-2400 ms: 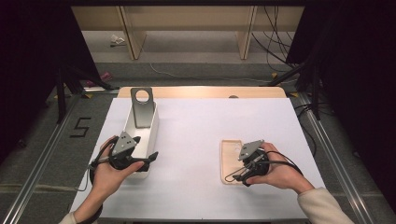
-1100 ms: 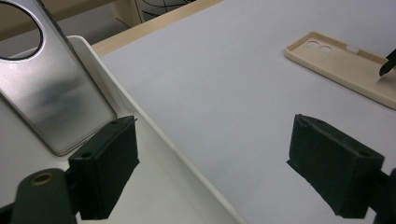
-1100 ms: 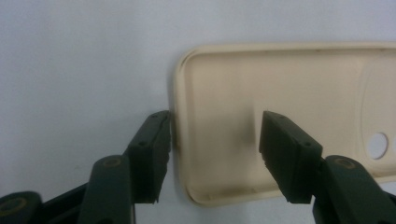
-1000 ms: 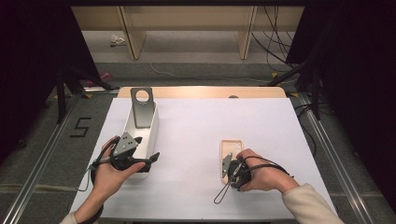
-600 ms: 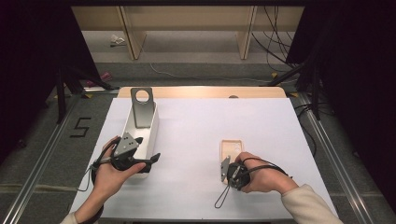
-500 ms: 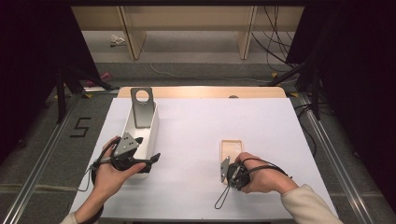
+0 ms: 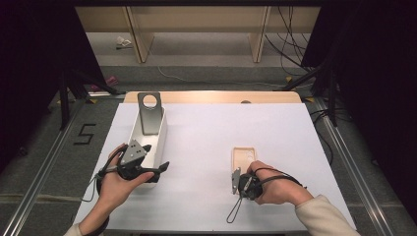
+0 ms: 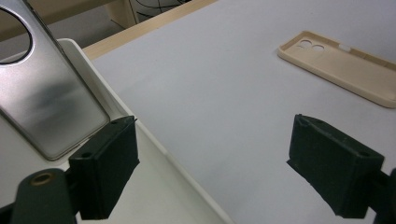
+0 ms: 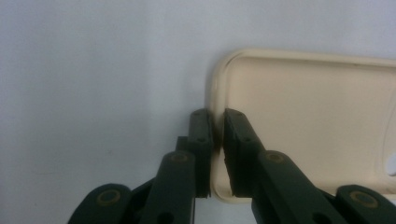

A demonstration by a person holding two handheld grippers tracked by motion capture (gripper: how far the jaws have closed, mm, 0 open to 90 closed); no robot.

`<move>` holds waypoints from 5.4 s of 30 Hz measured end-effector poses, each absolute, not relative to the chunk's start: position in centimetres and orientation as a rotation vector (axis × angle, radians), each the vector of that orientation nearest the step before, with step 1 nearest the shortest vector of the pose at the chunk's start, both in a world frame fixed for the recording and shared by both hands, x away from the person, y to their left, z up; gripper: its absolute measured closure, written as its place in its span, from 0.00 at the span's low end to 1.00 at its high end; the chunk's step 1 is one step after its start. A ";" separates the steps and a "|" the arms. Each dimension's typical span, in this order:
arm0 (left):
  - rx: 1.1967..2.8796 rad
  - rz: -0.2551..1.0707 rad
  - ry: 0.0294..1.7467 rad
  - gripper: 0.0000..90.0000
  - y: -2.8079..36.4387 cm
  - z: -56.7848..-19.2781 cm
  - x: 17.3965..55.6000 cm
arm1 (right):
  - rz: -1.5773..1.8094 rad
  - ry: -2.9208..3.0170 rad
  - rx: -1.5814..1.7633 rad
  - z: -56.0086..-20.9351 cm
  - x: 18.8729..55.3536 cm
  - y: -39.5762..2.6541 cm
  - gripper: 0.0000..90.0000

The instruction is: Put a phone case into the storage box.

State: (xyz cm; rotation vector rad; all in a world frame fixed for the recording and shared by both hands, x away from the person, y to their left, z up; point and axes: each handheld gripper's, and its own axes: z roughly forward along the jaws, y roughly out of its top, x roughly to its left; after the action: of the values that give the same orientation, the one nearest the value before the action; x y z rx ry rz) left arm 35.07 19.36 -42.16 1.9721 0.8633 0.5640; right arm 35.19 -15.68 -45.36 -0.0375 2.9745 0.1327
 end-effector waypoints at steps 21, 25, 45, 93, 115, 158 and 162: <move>1.977 0.562 0.854 0.17 19.3 -42.2 35.0 | 0.120 2.983 -0.093 -45.2 35.1 -15.8 0.96; 1.980 0.563 0.853 0.17 19.3 -42.2 35.0 | 0.129 2.990 -0.086 -45.2 35.1 -15.9 0.96; 1.968 0.565 0.855 0.18 19.3 -42.0 35.0 | 0.389 2.944 -0.011 -43.3 35.7 -17.3 0.97; 1.980 0.454 0.804 0.21 11.8 -37.5 39.5 | 0.841 2.793 0.051 -42.7 35.8 -17.4 0.98; 2.052 0.358 0.808 0.24 6.5 -38.1 42.7 | 0.873 2.777 0.028 -42.6 35.5 -16.6 0.98; 2.042 0.234 0.948 0.43 2.7 -39.7 45.4 | 0.896 2.749 0.006 -42.4 35.4 -16.1 0.98; 2.036 0.227 0.975 0.45 2.6 -39.8 45.6 | 0.893 2.745 -0.003 -42.3 35.3 -16.0 0.98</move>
State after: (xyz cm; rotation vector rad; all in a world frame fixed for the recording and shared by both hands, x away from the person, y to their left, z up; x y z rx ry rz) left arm 45.60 2.64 -39.77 2.0361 0.9747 0.2267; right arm 35.31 -16.00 -42.34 -0.0034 2.7447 0.8930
